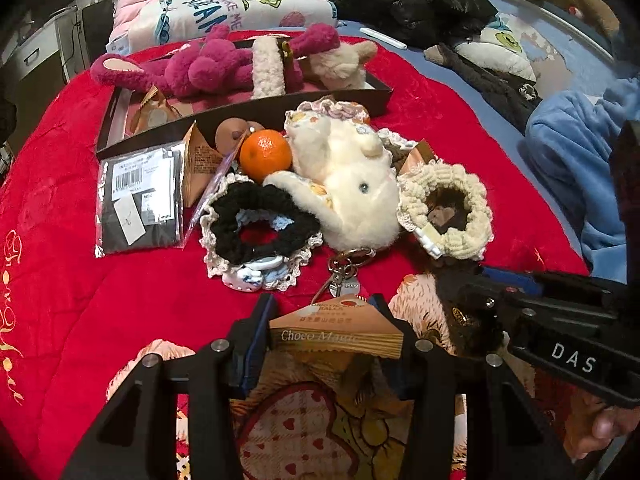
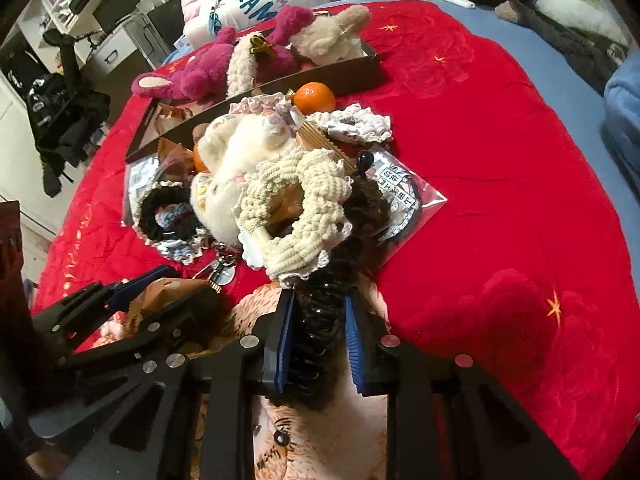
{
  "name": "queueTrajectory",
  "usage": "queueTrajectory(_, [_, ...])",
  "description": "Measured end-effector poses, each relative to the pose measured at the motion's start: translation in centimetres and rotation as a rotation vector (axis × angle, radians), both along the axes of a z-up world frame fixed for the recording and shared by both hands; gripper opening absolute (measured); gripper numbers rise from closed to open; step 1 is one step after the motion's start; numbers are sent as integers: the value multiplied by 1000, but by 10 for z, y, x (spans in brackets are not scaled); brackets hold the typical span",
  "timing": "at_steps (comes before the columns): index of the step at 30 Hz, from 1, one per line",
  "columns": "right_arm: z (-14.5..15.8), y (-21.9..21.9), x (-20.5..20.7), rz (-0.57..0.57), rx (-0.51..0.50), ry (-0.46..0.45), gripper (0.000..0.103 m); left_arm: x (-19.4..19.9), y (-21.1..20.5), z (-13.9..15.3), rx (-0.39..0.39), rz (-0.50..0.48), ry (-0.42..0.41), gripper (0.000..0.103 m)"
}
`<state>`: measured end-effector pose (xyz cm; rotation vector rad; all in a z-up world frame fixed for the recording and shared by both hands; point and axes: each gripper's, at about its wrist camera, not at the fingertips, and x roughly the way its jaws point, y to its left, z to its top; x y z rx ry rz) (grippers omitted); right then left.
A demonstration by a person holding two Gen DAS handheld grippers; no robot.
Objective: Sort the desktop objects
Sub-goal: 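Lift the Choco Magic snack and hair clip and carry them over the tray with both grippers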
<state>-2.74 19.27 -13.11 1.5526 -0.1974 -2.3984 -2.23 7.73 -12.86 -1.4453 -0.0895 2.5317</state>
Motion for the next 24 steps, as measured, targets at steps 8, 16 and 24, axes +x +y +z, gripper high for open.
queueTrajectory(8, [5, 1, 3, 4, -102, -5, 22, -2, -3, 6, 22, 7, 2, 49])
queueTrajectory(16, [34, 5, 14, 15, -203, 85, 21, -4, -11, 21, 42, 21, 37, 49])
queueTrajectory(24, [52, 21, 8, -25, -255, 174, 21, -1, -16, 48, 18, 28, 128, 49])
